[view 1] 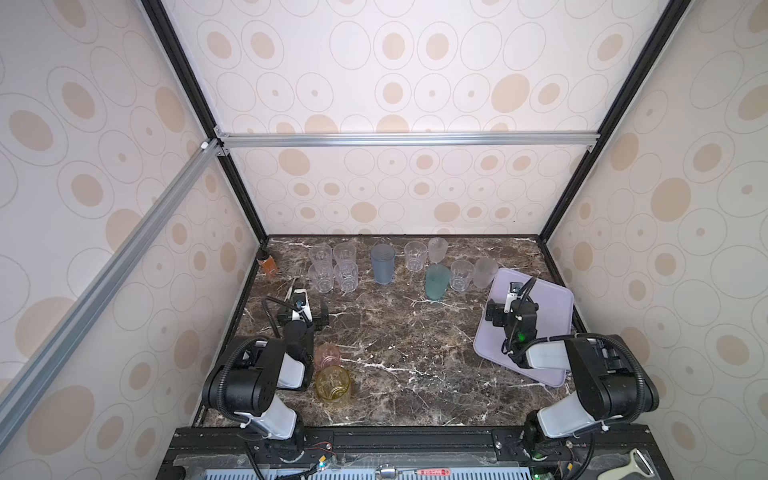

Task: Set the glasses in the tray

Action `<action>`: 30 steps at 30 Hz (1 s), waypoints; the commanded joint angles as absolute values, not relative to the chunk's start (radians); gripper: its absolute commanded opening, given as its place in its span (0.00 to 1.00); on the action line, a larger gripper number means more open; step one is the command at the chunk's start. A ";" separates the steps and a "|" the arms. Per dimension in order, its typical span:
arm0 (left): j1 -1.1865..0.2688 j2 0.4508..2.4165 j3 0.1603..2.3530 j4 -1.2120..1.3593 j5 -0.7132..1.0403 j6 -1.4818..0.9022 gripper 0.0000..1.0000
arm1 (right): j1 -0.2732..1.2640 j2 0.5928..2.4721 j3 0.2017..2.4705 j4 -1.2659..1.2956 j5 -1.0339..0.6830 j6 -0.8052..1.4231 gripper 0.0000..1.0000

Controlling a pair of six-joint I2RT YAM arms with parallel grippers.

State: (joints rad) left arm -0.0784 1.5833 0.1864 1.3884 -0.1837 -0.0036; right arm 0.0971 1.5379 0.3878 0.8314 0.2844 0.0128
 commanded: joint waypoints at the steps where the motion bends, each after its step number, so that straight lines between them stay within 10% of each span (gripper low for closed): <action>1: -0.072 1.580 0.206 1.394 -0.187 0.009 0.99 | 0.101 1.542 0.401 0.845 0.281 -0.002 0.98; 30: -0.071 1.580 0.207 1.393 -0.197 0.005 0.99 | 0.063 1.537 0.413 0.809 0.200 0.009 1.00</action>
State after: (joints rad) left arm -0.0784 1.5833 0.1864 1.3743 -0.1890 -0.0036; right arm 0.0658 1.5379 0.3985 0.8074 0.2077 0.0139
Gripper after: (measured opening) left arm 0.992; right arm 0.996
